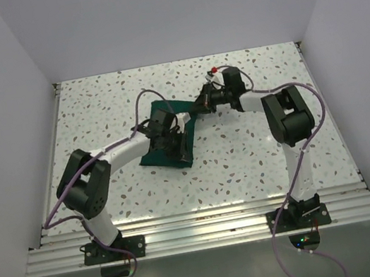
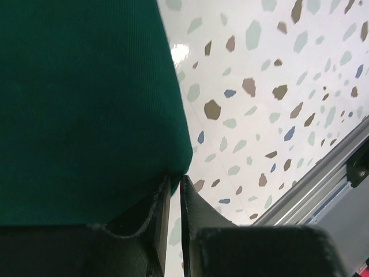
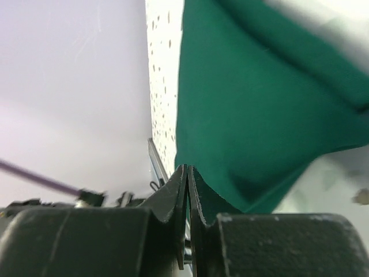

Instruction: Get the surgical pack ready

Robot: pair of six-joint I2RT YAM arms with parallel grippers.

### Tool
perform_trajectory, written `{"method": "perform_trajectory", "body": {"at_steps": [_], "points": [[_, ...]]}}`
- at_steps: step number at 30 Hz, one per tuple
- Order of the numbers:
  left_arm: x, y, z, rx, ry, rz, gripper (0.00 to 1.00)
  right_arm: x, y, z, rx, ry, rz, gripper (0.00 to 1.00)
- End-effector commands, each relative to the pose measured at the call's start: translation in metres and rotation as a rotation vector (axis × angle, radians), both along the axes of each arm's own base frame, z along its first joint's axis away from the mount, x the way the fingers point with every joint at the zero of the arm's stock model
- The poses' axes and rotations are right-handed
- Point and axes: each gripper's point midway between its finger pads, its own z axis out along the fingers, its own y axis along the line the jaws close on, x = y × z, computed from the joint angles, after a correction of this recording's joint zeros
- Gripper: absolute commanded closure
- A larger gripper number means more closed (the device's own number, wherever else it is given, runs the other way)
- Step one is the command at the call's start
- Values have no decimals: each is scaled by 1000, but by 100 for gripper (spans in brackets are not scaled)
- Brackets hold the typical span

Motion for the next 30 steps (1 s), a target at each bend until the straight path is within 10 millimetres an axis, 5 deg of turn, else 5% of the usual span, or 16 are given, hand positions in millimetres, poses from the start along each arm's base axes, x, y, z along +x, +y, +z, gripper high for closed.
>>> {"method": "perform_trajectory", "body": {"at_steps": [1,9,13,18,23,30], "points": [[-15,0,-11,-11,45,-6,84,-30,17,17,-1,-55,82,92],[-12,14,-15,53,27,14,84,-48,17,-36,-29,48,108,93],[-5,15,9,55,-25,23,84,-40,-4,-20,-36,2,64,93],[5,27,48,33,-100,85,83,-57,-28,-11,-186,4,86,93],[8,71,66,58,-129,216,80,-92,-48,-9,-304,12,104,91],[-13,131,39,204,-76,390,80,-140,-57,-27,-393,57,148,90]]}}
